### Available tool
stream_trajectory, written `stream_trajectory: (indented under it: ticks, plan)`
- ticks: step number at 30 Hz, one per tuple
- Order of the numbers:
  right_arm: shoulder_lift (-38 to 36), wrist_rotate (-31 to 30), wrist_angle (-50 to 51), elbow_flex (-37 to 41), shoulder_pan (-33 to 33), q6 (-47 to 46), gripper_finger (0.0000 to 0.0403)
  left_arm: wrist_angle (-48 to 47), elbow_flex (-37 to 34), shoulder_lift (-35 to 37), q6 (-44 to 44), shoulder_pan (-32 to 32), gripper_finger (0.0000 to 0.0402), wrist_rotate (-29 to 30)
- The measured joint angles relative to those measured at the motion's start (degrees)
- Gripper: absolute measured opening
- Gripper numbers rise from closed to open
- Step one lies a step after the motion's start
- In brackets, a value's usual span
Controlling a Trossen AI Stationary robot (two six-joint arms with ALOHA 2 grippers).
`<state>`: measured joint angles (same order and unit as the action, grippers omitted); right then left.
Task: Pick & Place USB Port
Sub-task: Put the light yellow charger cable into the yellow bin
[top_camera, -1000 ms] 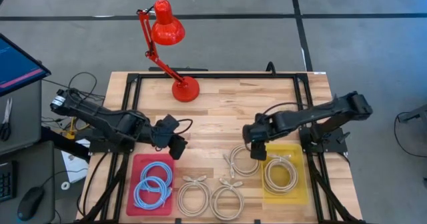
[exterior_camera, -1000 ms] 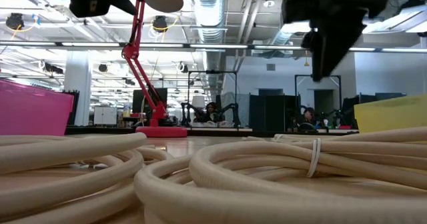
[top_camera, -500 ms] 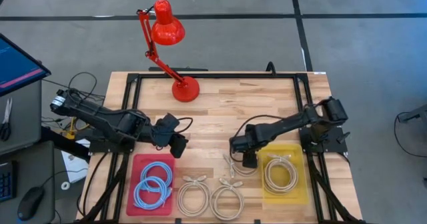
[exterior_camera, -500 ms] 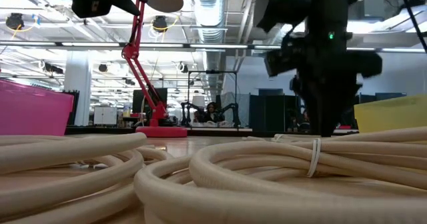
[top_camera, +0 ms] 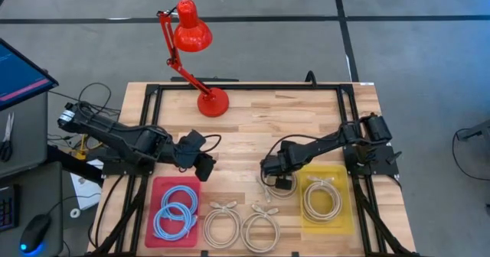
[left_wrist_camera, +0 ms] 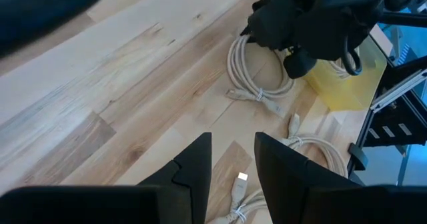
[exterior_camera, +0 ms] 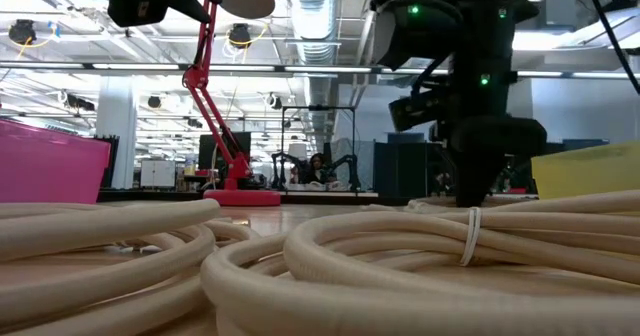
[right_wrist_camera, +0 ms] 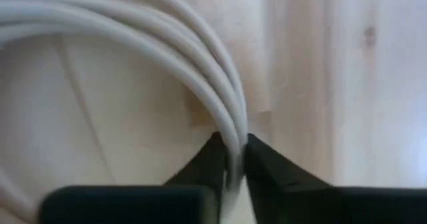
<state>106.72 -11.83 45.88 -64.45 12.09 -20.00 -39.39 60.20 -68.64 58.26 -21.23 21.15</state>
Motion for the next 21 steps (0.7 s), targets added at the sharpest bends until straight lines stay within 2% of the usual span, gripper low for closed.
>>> stream_trajectory:
  ticks: [6, 10, 16, 21]
  plan:
    - [-0.8, -0.6, 0.8, -1.0, -0.8, -0.8, 0.0009, 0.0, 0.0, 0.0, 0.0, 0.0, 0.0112, 0.3]
    - [-3.5, -3.1, 0.7, -3.1, -1.6, -0.6, 0.0007, 0.0, 0.0, 0.0, 0.0, 0.0, 0.0112, 0.3]
    - [-10.6, -3.7, 2.8, -6.2, -4.3, -2.1, 0.0004, 0.0, 0.0, 0.0, 0.0, 0.0, 0.0111, 0.3]
    - [-18.0, -6.7, 11.0, -8.0, -4.7, -6.4, 0.0004, 0.1, 0.0, 0.0, 0.0, 0.0, 0.0111, 0.3]
